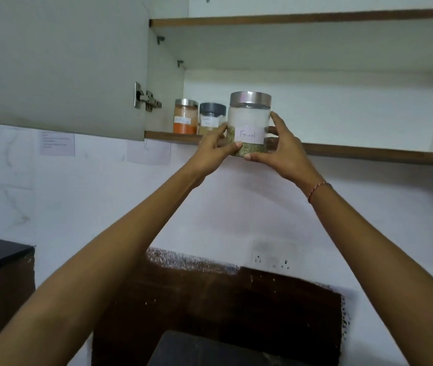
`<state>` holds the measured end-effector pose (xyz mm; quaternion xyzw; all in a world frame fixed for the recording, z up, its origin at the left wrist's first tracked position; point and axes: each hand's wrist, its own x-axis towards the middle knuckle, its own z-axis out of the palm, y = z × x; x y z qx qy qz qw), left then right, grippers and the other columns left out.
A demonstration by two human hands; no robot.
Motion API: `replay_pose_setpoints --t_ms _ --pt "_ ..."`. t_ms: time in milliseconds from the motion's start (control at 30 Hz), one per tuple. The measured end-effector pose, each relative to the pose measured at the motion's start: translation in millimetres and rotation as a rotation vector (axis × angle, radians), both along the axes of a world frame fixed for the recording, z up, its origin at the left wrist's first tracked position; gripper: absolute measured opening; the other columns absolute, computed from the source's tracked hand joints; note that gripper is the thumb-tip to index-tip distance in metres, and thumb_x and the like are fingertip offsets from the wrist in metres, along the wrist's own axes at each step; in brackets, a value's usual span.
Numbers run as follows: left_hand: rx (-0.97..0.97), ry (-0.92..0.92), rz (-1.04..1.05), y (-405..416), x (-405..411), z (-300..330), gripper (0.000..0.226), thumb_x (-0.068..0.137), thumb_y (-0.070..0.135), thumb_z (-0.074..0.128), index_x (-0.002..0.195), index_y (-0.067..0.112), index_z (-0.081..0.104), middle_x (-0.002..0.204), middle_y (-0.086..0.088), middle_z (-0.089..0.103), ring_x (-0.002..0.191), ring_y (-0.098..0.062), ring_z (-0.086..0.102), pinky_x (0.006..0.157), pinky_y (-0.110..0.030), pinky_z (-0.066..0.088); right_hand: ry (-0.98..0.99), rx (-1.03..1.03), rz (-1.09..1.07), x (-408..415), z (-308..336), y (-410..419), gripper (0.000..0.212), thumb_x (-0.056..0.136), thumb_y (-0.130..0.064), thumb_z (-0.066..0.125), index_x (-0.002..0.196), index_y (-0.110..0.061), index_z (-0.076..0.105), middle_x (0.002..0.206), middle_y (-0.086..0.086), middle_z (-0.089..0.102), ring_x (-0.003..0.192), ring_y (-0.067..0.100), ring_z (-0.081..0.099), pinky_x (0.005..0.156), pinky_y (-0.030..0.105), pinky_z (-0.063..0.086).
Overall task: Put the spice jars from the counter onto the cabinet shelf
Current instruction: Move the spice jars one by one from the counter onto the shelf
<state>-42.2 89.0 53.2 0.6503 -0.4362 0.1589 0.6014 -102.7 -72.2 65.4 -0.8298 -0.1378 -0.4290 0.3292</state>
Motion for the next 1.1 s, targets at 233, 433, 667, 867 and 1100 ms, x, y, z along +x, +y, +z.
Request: replay_pose_setpoints --t_ms 233,433,667,867,1100 --pt "-0.037 0.042 0.064 -22.5 56.3 45.8 0.041 0.091 0.008 0.053 0.132 0.008 0.047 0.128 -0.012 0.055 0.113 -0.023 0.055 0.098 -0.034 0.047 0.001 -0.007 -0.035 53.4 49.5 -13.4 0.091 0.068 -0.022 0.081 0.141 -0.022 0.027 0.131 0.008 0.05 0.113 0.021 0.053 0.086 0.026 0.047" --pt "0.152 0.169 0.092 -33.7 113.8 74.6 0.043 0.09 -0.004 0.037 0.131 0.004 0.048 0.132 -0.012 0.055 0.115 -0.019 0.051 0.097 -0.027 0.041 0.149 -0.073 -0.14 115.7 73.0 -30.4 0.081 0.07 -0.019 0.08 0.134 -0.009 0.033 0.134 0.012 0.05 0.116 0.027 0.052 0.086 0.026 0.041" --pt "0.392 0.226 0.05 -49.1 154.5 109.2 0.043 0.089 -0.006 0.034 0.129 0.001 0.048 0.132 -0.016 0.052 0.109 -0.023 0.051 0.096 -0.031 0.043 0.273 -0.066 -0.241 166.1 98.0 -42.5 0.076 0.069 -0.016 0.08 0.133 -0.008 0.041 0.135 0.012 0.051 0.122 0.029 0.047 0.085 0.029 0.04" --pt "0.531 0.319 0.063 -60.7 181.7 113.5 0.04 0.084 -0.008 0.042 0.121 0.007 0.05 0.111 -0.012 0.046 0.071 -0.012 0.038 0.066 -0.022 0.037 0.372 -0.097 -0.344 195.2 95.6 -45.7 0.076 0.072 -0.016 0.078 0.135 -0.004 0.038 0.135 0.015 0.049 0.123 0.031 0.047 0.097 0.036 0.042" --pt "0.508 0.291 0.093 -74.6 210.0 102.2 0.017 0.081 -0.008 0.043 0.089 0.006 0.048 0.094 -0.01 0.045 0.079 -0.015 0.042 0.066 -0.023 0.039 0.52 -0.086 -0.421 225.1 94.1 -51.5 0.065 0.074 -0.011 0.073 0.13 -0.003 0.042 0.129 0.017 0.051 0.116 0.032 0.052 0.096 0.044 0.048"
